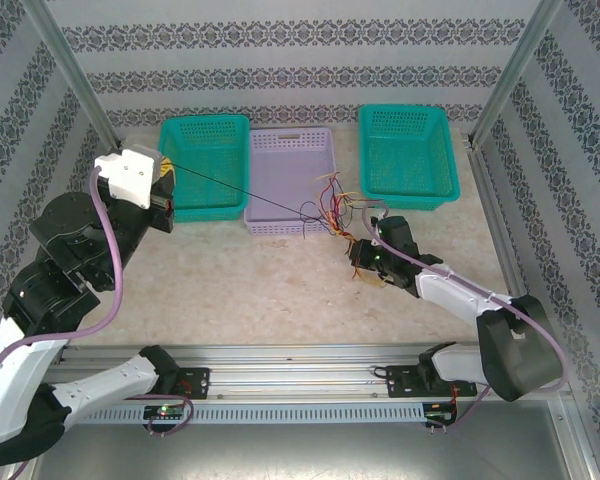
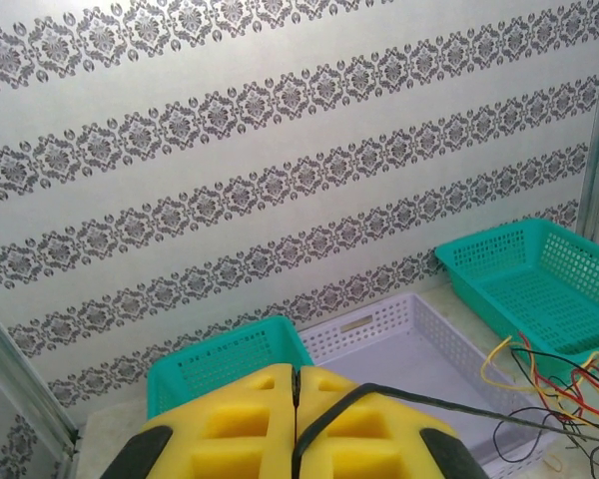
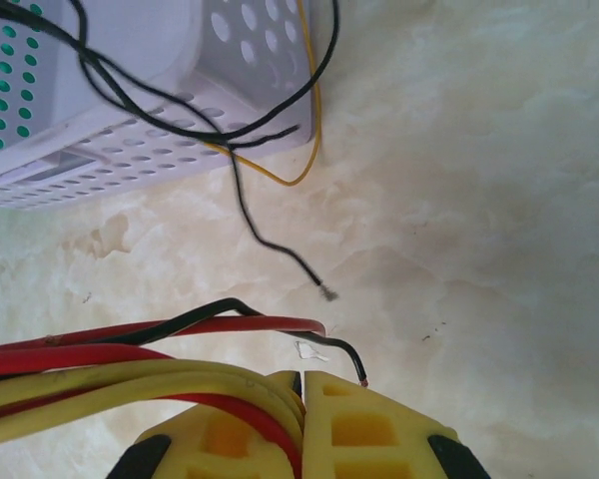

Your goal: Untangle the cables

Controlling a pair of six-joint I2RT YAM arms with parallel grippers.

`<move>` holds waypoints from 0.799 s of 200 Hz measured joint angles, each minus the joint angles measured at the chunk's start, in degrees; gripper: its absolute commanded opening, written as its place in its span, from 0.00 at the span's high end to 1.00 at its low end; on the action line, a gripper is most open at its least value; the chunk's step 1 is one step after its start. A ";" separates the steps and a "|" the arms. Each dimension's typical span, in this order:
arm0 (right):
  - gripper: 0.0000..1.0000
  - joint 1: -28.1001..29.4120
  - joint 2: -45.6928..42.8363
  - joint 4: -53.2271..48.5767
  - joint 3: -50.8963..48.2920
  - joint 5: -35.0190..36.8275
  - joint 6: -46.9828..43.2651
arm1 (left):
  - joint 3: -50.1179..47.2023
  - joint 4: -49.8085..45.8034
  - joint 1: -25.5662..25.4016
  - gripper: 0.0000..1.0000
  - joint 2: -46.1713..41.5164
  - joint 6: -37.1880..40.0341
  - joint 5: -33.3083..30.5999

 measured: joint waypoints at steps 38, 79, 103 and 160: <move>0.79 0.00 -1.36 -1.66 -0.04 -0.42 -0.46 | -0.04 -0.55 0.00 1.00 0.24 -1.92 -0.13; 0.54 0.59 -5.88 -7.04 -2.54 0.00 -2.05 | -7.13 4.04 0.07 1.00 -3.23 -10.67 0.55; 0.47 0.59 -12.57 -8.87 -4.15 -0.09 -2.84 | -13.75 6.95 0.07 1.00 -5.20 -15.91 2.95; 0.47 1.99 -16.74 -7.39 -3.39 -5.29 -3.43 | -30.97 13.18 0.07 1.00 -3.85 -25.81 9.84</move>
